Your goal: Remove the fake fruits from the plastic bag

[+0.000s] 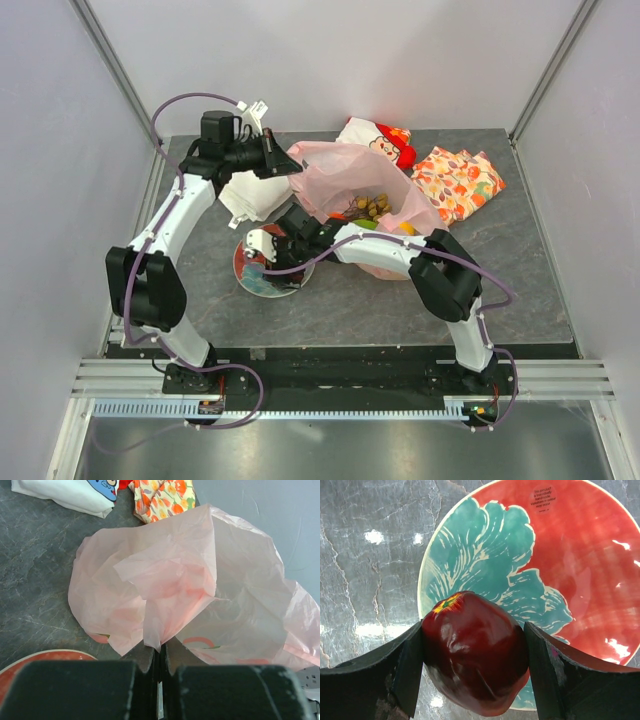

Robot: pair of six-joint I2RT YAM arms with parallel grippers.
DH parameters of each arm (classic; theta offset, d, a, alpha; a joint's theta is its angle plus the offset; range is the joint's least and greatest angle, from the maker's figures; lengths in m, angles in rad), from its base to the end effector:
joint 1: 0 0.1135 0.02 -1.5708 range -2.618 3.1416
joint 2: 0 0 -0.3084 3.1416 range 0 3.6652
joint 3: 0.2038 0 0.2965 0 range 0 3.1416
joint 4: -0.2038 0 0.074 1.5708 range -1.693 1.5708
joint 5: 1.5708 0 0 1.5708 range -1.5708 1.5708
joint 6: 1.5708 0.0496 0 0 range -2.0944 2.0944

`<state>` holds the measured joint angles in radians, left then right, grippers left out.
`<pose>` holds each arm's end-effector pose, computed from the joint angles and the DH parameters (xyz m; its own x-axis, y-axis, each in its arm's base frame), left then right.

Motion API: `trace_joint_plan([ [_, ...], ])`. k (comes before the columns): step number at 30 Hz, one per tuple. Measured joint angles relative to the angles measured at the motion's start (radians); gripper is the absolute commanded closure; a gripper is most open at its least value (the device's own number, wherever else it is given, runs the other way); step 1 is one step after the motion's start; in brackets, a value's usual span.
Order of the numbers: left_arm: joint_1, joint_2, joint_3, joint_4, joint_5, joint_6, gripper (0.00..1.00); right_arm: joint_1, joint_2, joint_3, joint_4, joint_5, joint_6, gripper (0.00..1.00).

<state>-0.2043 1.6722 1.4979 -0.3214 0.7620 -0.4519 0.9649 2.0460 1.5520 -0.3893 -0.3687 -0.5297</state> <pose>0.4281 -0.1237 0.3768 -0.7428 -0.1687 -0.6479 0.4636 0.5686 -0.6795 0.2823 0.4389 0.2099 0.0734 -0.7216 -0.6884 -0.9965 -0.0248 -0.0803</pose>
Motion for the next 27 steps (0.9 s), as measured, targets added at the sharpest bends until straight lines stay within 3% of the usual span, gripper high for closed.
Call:
trace_joint_plan([
  [3, 0.000, -0.009, -0.012, 0.011, 0.000, -0.002, 0.98, 0.004, 0.000, 0.001, 0.001, 0.001, 0.000, 0.16],
  [6, 0.000, -0.010, -0.016, 0.017, 0.001, -0.008, 0.98, 0.009, 0.000, 0.005, -0.011, 0.005, 0.002, 0.03],
  [12, 0.000, -0.010, -0.016, 0.027, 0.006, -0.019, 0.98, 0.010, -0.047, 0.053, -0.100, 0.014, 0.015, 0.02],
  [17, 0.000, -0.010, -0.016, 0.039, 0.007, -0.024, 0.98, -0.042, -0.138, 0.253, -0.260, -0.011, 0.053, 0.03],
  [20, 0.000, -0.025, -0.044, 0.045, 0.006, -0.024, 0.98, -0.149, -0.246, 0.326, -0.298, -0.026, 0.089, 0.11],
  [23, 0.000, -0.069, -0.110, 0.039, 0.005, -0.023, 0.98, -0.283, -0.348, 0.345, -0.300, 0.005, 0.108, 0.30],
  [24, 0.000, -0.087, -0.135, 0.039, 0.004, -0.023, 0.98, -0.313, -0.365, 0.340, -0.297, 0.028, 0.107, 0.43],
  [27, -0.004, -0.145, -0.207, 0.038, 0.000, -0.021, 0.98, -0.347, -0.410, 0.254, -0.271, 0.101, 0.076, 0.52],
])
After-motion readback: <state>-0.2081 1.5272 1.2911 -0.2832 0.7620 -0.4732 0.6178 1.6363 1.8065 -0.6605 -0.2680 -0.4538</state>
